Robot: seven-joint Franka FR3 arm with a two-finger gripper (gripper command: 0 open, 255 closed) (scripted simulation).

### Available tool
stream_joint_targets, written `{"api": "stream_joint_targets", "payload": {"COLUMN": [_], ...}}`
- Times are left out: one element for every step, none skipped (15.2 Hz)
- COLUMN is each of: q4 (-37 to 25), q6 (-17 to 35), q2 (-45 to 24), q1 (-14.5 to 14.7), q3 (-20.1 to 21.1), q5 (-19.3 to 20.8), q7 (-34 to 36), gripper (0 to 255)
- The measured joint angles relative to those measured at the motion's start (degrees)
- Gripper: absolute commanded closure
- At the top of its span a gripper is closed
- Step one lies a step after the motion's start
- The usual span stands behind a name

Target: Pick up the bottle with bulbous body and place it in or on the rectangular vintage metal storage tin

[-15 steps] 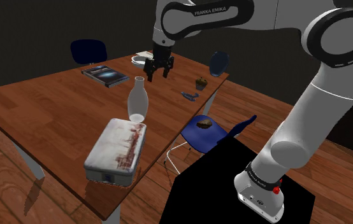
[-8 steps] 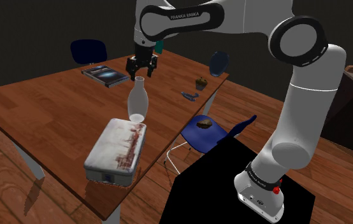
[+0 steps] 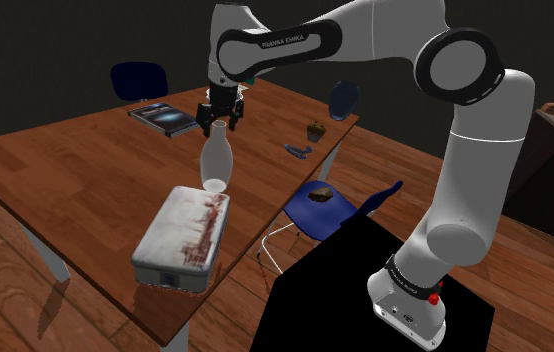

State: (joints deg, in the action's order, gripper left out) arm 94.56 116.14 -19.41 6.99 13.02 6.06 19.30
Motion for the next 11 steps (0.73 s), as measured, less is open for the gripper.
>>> {"api": "stream_joint_targets", "payload": {"q4": [0.1, 0.2, 0.2, 0.2, 0.2, 0.2, 0.2, 0.2, 0.2, 0.2, 0.2], "q6": [0.1, 0.2, 0.2, 0.2, 0.2, 0.2, 0.2, 0.2, 0.2, 0.2, 0.2], "q2": [0.0, 0.0, 0.0, 0.0, 0.0, 0.0, 0.0, 0.0, 0.0, 0.0, 0.0], "q1": [0.0, 0.0, 0.0, 0.0, 0.0, 0.0, 0.0, 0.0, 0.0, 0.0, 0.0], "q3": [0.0, 0.0, 0.0, 0.0, 0.0, 0.0, 0.0, 0.0, 0.0, 0.0, 0.0], "q5": [0.0, 0.0, 0.0, 0.0, 0.0, 0.0, 0.0, 0.0, 0.0, 0.0, 0.0], "q7": [0.0, 0.0, 0.0, 0.0, 0.0, 0.0, 0.0, 0.0, 0.0, 0.0, 0.0], "gripper": [0, 0, 0, 0, 0, 255, 255, 255, 255, 255, 255]}}
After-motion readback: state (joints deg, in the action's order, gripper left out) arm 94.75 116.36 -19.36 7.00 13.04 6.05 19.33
